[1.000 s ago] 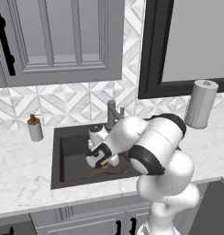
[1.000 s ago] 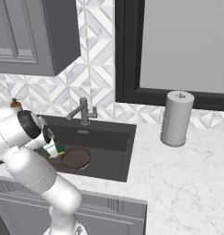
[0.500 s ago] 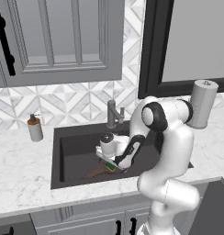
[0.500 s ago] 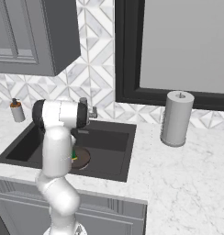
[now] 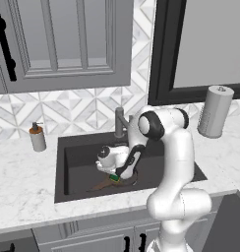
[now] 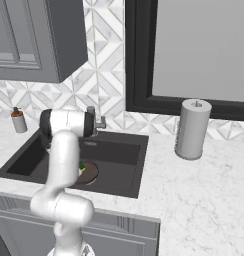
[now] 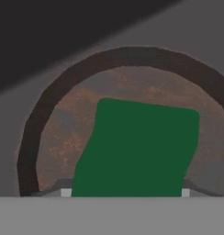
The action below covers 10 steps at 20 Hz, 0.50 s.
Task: Pick the pan and sponge and place them into the sink. Then turn on the water.
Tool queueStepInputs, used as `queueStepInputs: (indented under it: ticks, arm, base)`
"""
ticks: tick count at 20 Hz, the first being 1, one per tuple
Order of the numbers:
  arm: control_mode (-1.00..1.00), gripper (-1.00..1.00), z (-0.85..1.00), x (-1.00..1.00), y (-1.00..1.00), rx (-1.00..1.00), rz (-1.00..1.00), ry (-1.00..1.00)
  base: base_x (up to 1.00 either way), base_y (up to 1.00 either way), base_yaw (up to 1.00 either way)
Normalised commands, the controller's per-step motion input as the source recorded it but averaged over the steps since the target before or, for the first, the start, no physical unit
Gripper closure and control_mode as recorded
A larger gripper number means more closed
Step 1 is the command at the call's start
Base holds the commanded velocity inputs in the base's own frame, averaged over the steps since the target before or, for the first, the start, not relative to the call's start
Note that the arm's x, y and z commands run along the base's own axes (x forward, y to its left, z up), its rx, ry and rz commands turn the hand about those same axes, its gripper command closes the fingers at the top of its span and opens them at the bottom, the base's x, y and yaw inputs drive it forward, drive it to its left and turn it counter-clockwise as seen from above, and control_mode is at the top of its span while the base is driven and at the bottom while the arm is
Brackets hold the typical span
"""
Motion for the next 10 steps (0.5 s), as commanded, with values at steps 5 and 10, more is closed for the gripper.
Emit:
queueStepInputs:
  ticks: [5,10]
  arm:
    - [-1.0,-1.0,0.0,0.01,0.03,0.0,0.0,-0.01]
    - [-1.0,-1.0,0.24,0.0,0.07,0.0,-0.02,-0.02]
  base:
    - [0.0,0.0,0.0]
    - [0.0,0.0,0.0]
